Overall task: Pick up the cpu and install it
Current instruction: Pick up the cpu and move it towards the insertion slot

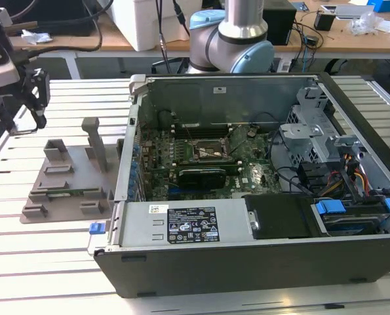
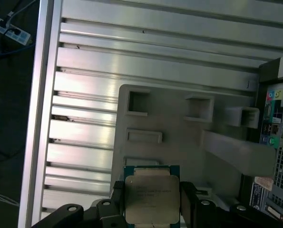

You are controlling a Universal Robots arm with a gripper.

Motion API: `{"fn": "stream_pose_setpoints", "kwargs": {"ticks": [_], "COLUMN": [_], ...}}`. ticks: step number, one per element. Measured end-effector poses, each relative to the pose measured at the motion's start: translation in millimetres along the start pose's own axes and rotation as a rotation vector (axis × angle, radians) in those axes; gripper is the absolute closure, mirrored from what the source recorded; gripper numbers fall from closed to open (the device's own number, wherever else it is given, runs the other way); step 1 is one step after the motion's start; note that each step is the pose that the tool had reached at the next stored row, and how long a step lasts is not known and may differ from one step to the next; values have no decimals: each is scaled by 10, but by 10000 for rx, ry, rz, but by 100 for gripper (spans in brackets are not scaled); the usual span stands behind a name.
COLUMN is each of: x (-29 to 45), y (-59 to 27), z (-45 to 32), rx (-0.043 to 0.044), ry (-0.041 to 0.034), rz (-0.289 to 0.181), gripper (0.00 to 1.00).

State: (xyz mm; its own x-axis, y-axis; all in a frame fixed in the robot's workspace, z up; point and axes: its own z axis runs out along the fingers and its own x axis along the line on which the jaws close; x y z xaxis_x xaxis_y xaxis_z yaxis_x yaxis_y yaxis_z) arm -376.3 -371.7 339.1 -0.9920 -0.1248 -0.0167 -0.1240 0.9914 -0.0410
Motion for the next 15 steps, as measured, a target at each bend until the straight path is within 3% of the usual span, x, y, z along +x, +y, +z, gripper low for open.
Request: {"fn": "stream_pose_setpoints", "kwargs": {"ticks": [7,8,9,10,15], "x": [-3,-3,-4,-4,-7], "y": [-8,-8,-9,-10,-17], "z": [-200,-220,-234,-251,-431], "rx": [-3,-56,-290,-400,-427], "ry": [0,-8,-36,-48,-53], "rz": [1,2,6,9,10], "gripper": [45,45,45,45,45]}}
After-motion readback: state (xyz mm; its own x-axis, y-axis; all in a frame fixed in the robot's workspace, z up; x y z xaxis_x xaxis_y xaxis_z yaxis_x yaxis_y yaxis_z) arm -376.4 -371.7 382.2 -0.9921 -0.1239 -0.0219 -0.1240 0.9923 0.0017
